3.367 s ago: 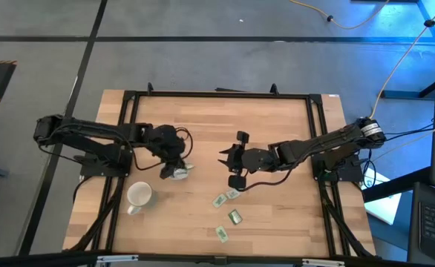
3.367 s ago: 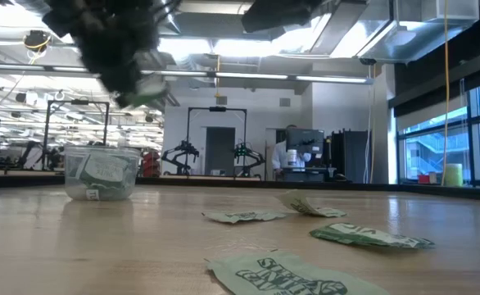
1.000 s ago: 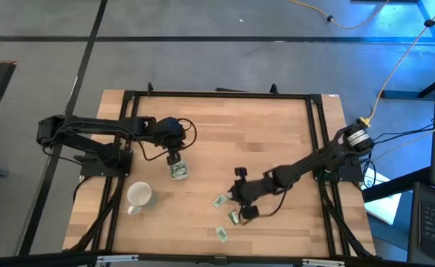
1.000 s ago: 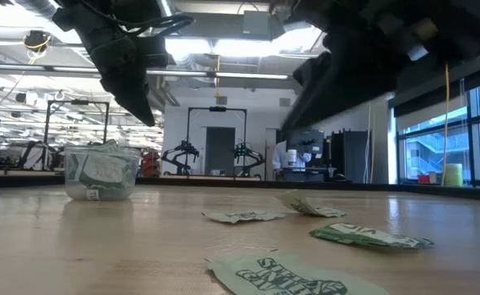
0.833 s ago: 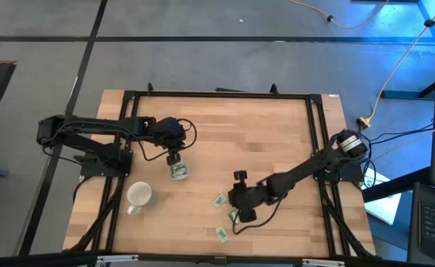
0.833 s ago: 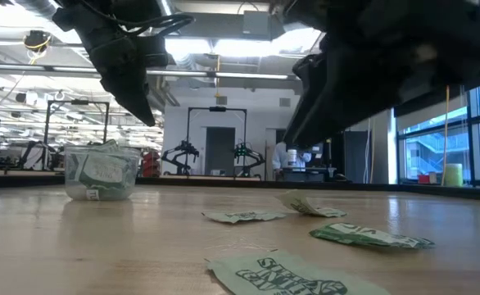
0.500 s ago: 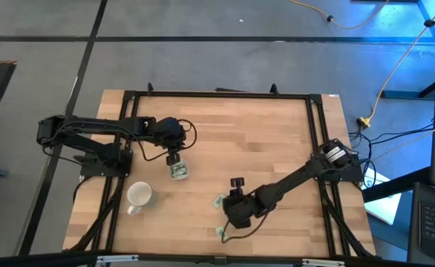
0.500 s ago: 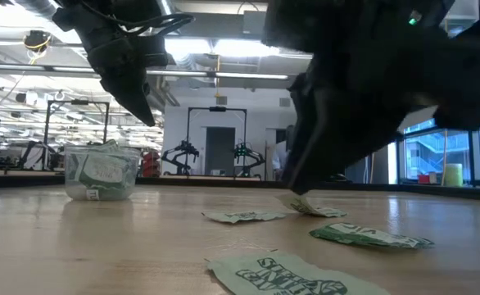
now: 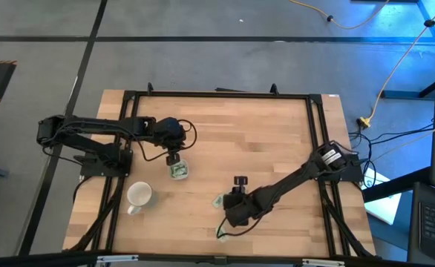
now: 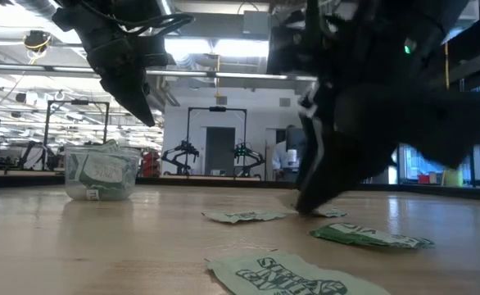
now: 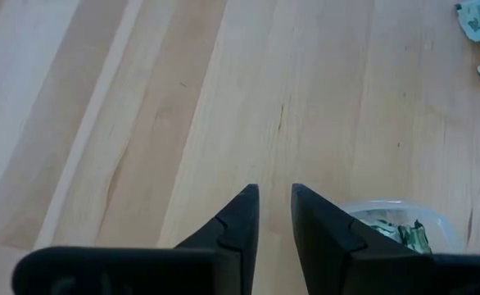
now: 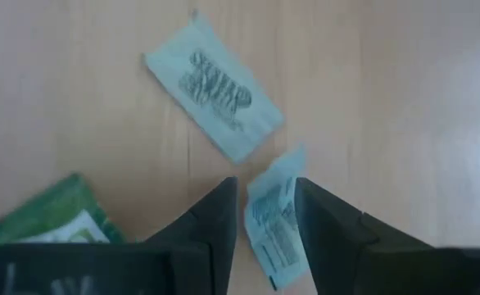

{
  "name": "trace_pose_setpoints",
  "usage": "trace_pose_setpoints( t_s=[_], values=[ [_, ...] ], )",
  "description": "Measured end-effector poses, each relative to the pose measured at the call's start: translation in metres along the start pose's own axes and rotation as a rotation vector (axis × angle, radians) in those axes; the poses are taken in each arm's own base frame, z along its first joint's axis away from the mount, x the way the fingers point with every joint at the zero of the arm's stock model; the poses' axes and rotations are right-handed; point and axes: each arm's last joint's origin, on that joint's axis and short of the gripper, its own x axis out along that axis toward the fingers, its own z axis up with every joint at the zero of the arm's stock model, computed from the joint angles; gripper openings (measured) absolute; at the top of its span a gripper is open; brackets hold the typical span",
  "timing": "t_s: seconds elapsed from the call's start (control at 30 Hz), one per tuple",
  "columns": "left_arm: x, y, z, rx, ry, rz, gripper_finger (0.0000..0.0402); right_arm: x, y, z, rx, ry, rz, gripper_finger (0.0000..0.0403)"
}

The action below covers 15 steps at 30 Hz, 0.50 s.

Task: Pick and place Stevia / Truvia into bins
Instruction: Put the green stevia packet into the transparent container

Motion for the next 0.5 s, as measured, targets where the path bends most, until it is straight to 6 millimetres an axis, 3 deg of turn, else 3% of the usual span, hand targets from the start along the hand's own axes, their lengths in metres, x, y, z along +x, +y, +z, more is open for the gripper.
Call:
trace_pose_setpoints(
  t_s=[0.23,0.5],
  values=[
    [0.0000,0.0000,0.0003,0.000,-0.003,0.000,0.0067,0.0055,0.0027,-0.0023,-0.003,0.014,0.003,0.0113],
    [0.0000,0.0000,0.0006,0.000,-0.006,0.000,0.0067,0.0048,0.0016,-0.0034,-0.011,0.025,0.000,0.0015]
  ],
)
